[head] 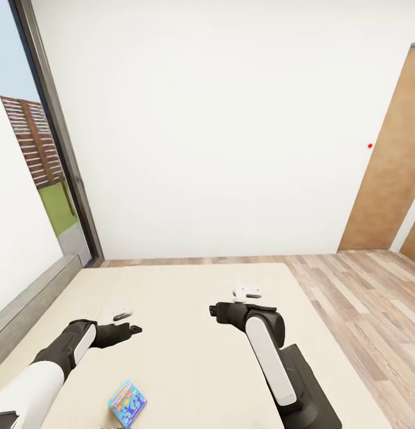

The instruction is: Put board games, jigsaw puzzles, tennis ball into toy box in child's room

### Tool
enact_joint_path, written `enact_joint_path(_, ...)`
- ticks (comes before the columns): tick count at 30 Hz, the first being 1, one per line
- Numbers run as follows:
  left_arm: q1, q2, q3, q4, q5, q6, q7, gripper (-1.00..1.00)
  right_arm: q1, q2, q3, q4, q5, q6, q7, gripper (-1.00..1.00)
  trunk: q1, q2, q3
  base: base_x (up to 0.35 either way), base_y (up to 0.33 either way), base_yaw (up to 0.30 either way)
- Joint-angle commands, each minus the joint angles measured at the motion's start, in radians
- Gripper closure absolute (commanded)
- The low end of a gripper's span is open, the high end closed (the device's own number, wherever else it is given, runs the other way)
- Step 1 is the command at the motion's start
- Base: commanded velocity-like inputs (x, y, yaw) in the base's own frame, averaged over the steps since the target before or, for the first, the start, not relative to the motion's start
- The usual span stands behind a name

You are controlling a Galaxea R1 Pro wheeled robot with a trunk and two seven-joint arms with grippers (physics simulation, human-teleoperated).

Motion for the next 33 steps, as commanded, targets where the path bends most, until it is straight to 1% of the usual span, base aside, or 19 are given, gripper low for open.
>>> enact_joint_path(1, -0.001, 0.0, 0.005, -0.001, 0.002, 0.008, -0.002, -1.0, -0.001, 0.0, 0.001, -0.001, -0.009, 0.002, -0.01, -1.0, 0.001, -0.003, -0.004, 0.0, 0.0, 0.0)
enact_joint_path(4, -0.001, 0.003, 0.006, -0.001, 0.002, 0.008, -0.002, -1.0, -0.001, 0.0, 0.001, -0.001, -0.009, 0.003, -0.01, -1.0, 0.001, -0.003, -0.009, 0.0, 0.0, 0.0)
enact_joint_path(8, -0.001, 0.015, 0.007, -0.002, 0.004, 0.008, -0.004, -1.0, -0.001, 0.0, 0.001, -0.002, -0.009, 0.004, -0.009, -1.0, 0.001, -0.003, -0.016, 0.0, 0.0, 0.0)
enact_joint_path(14, -0.001, 0.022, 0.007, -0.003, 0.004, 0.008, -0.004, -1.0, -0.002, 0.0, 0.001, -0.002, -0.014, 0.007, -0.009, -1.0, 0.001, -0.003, -0.026, 0.0, 0.0, 0.0)
enact_joint_path(17, -0.001, 0.023, 0.007, -0.007, 0.004, 0.008, -0.004, -1.0, -0.002, 0.0, 0.0, -0.002, -0.03, 0.008, -0.009, -1.0, 0.001, -0.003, -0.03, 0.0, 0.0, 0.0)
enact_joint_path(18, -0.001, 0.023, 0.007, -0.012, 0.004, 0.008, -0.004, -1.0, -0.002, 0.0, 0.0, -0.002, -0.048, 0.008, -0.009, -1.0, 0.001, -0.003, -0.032, 0.0, 0.0, 0.0)
enact_joint_path(20, -0.001, 0.023, 0.006, -0.018, 0.004, 0.009, -0.004, -1.0, -0.002, 0.0, -0.002, -0.002, -0.071, 0.008, -0.01, -1.0, 0.001, -0.003, -0.035, 0.0, 0.0, 0.0)
enact_joint_path(21, -0.001, 0.023, 0.005, -0.023, 0.004, 0.01, -0.004, -1.0, -0.002, 0.0, -0.009, -0.002, -0.094, 0.008, -0.01, -1.0, 0.001, -0.003, -0.037, 0.0, 0.0, 0.0)
enact_joint_path(24, -0.001, 0.023, 0.005, -0.026, 0.004, 0.01, -0.004, -1.0, -0.003, 0.0, -0.029, -0.002, -0.124, 0.009, -0.01, -1.0, 0.001, -0.003, -0.042, 0.0, 0.0, 0.0)
enact_joint_path(25, -0.001, 0.023, 0.005, -0.028, 0.004, 0.01, -0.003, -1.0, -0.003, 0.0, -0.047, -0.002, -0.138, 0.01, -0.01, -1.0, 0.001, -0.003, -0.043, 0.0, 0.0, 0.0)
enact_joint_path(30, -0.001, 0.023, 0.004, -0.029, 0.004, 0.011, -0.003, -1.0, -0.002, 0.0, -0.09, -0.002, -0.158, 0.016, -0.01, -1.0, 0.001, -0.003, -0.046, 0.0, 0.0, 0.0)
enact_joint_path(33, -0.001, 0.022, 0.003, -0.03, 0.004, 0.011, -0.002, -1.0, -0.001, 0.0, -0.098, -0.001, -0.161, 0.017, -0.01, -1.0, 0.001, -0.003, -0.047, 0.0, 0.0, 0.0)
